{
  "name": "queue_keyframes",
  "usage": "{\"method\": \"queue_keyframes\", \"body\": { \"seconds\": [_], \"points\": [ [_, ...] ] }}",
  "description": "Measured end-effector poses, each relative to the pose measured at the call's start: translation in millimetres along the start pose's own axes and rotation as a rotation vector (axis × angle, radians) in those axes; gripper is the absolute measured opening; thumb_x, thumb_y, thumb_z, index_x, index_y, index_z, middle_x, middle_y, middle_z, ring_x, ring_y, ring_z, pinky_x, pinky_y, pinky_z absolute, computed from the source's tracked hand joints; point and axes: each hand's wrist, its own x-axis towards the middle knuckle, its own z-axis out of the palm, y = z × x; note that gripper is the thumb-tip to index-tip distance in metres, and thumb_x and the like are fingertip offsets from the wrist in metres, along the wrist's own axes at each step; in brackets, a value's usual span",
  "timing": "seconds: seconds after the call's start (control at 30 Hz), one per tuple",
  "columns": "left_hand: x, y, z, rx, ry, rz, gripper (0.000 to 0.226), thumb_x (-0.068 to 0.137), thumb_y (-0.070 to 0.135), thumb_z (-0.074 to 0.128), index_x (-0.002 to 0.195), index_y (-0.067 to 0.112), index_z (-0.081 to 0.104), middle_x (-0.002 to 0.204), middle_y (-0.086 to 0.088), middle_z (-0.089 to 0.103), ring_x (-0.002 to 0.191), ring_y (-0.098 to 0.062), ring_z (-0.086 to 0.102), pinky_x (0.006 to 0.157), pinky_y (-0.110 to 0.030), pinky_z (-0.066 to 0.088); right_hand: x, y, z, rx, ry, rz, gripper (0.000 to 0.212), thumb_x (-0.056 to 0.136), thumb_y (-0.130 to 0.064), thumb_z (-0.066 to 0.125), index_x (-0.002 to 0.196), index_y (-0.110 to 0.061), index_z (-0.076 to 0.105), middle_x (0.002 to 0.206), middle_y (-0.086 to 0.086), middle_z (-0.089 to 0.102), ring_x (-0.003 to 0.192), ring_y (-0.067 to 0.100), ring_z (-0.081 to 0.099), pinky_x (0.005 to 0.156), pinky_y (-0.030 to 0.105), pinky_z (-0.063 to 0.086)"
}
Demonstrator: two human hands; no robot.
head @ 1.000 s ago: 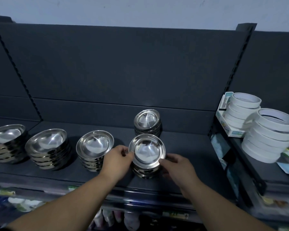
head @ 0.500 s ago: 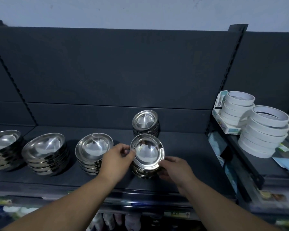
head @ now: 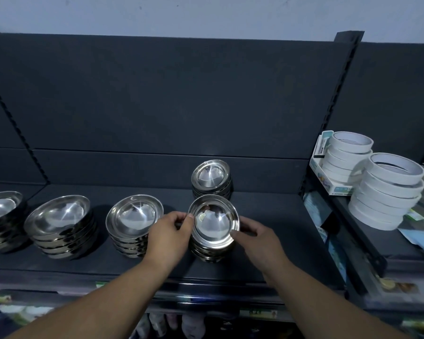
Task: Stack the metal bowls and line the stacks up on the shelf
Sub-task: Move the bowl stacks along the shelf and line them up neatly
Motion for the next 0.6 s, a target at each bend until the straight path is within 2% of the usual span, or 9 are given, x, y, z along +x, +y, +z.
{"method": "queue_keyframes", "body": {
  "seconds": [0.13,0.23,0.37,0.43,0.5,0.6],
  "points": [
    [5.8,0.1,0.6,-0.007,0.01,-0.06,0.02,0.09,0.031,0.058,0.083,0.017,0.071,0.073,0.004,0.07,0.076,-0.015,0.065,0.07,-0.024,0.045,0.1,-4.4,-0.5,0.0,0.026,-0.033,0.034,0.085,-0.022,0.073,0.119,-0.029,0.07,0.111,-0.01,0.072,0.103,0.003,0.065,0.079,0.012,0.046],
    [6.2,-0.7,2.8,-0.013,0.004,-0.085,0.018,0.089,0.029,0.06,0.086,0.015,0.071,0.077,0.002,0.071,0.08,-0.018,0.066,0.074,-0.026,0.046,1.3,-6.3,-2.2,-0.004,0.057,-0.061,0.03,0.086,-0.024,0.072,0.116,-0.03,0.07,0.11,-0.012,0.072,0.102,0.001,0.064,0.081,0.013,0.045],
    [4.5,-1.7,3.4,-0.007,0.012,-0.073,0.014,0.09,0.029,0.063,0.096,0.016,0.066,0.081,0.006,0.067,0.084,-0.018,0.064,0.084,-0.029,0.049,1.0,-4.7,-3.0,-0.115,0.032,-0.07,0.036,0.088,-0.023,0.07,0.124,-0.026,0.066,0.111,-0.013,0.069,0.1,-0.001,0.062,0.079,0.011,0.043],
    [2.7,-2.7,3.1,-0.004,-0.007,-0.054,0.026,0.092,0.031,0.06,0.11,0.014,0.065,0.095,0.004,0.068,0.098,-0.019,0.063,0.089,-0.025,0.045,1.0,-3.6,-2.6,-0.123,0.013,-0.054,0.036,0.09,-0.023,0.068,0.126,-0.025,0.064,0.108,-0.015,0.068,0.097,-0.004,0.061,0.078,0.009,0.043],
    [-0.6,-3.6,3.6,0.003,-0.044,-0.056,0.038,0.095,0.036,0.054,0.124,0.012,0.061,0.116,-0.001,0.068,0.111,-0.019,0.06,0.091,-0.022,0.038,0.9,-2.2,-2.2,-0.137,0.006,-0.025,0.035,0.091,-0.028,0.066,0.126,-0.021,0.065,0.109,-0.012,0.069,0.098,0.001,0.062,0.083,0.015,0.046],
    [-5.3,-6.5,6.5,0.003,-0.086,-0.06,0.041,0.099,0.039,0.045,0.127,0.015,0.061,0.125,-0.004,0.066,0.117,-0.02,0.057,0.093,-0.022,0.037,-0.5,0.7,-1.4,-0.152,0.011,0.009,0.035,0.091,-0.034,0.065,0.123,-0.02,0.069,0.111,-0.007,0.072,0.101,0.007,0.064,0.086,0.022,0.049]
  ]
}}
